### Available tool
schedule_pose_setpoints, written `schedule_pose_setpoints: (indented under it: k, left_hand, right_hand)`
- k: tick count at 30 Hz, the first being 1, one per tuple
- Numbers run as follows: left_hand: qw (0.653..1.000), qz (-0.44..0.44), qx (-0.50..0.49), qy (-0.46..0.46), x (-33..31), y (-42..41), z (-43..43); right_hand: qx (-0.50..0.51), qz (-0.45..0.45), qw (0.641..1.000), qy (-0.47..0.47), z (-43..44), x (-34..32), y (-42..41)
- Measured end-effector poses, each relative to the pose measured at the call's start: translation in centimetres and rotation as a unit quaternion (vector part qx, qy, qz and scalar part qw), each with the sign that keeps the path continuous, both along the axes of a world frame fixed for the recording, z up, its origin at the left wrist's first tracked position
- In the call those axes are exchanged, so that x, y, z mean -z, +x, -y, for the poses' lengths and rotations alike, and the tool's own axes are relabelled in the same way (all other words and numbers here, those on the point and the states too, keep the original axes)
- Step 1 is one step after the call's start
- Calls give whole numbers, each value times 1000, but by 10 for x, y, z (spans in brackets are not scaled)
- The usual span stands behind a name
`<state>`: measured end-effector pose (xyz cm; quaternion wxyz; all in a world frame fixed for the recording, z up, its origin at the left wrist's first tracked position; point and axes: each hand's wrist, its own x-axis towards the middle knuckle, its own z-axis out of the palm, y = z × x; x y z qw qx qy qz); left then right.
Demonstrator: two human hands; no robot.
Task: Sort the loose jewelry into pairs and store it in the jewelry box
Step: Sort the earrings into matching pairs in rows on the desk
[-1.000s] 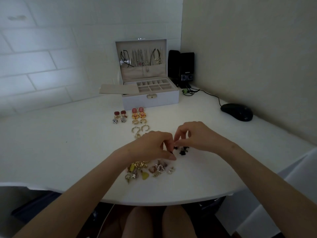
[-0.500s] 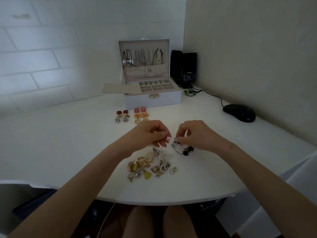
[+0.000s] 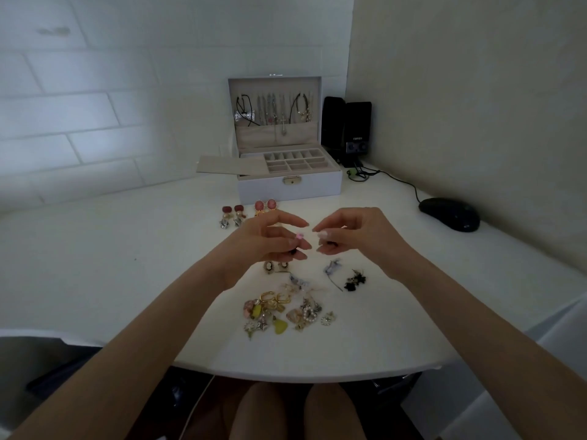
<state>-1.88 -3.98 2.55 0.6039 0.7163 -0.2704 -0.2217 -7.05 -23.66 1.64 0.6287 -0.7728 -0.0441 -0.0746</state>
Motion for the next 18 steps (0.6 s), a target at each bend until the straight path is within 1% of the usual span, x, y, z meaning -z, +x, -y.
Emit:
schedule_pose_setpoints:
  k: [7,15,18]
  left_hand:
    - [1000,4,-23,3,0,1,-7]
    - [996,60,-66,21,2,4,-10]
    - [993,64,-96,9,2,6,-12]
  right_hand:
    - [-19,12,1000,-5,-9,-2,7]
    - [-37,-7,999,1,-15,-1,7]
    - [-33,-1,999,12,-17,0,8]
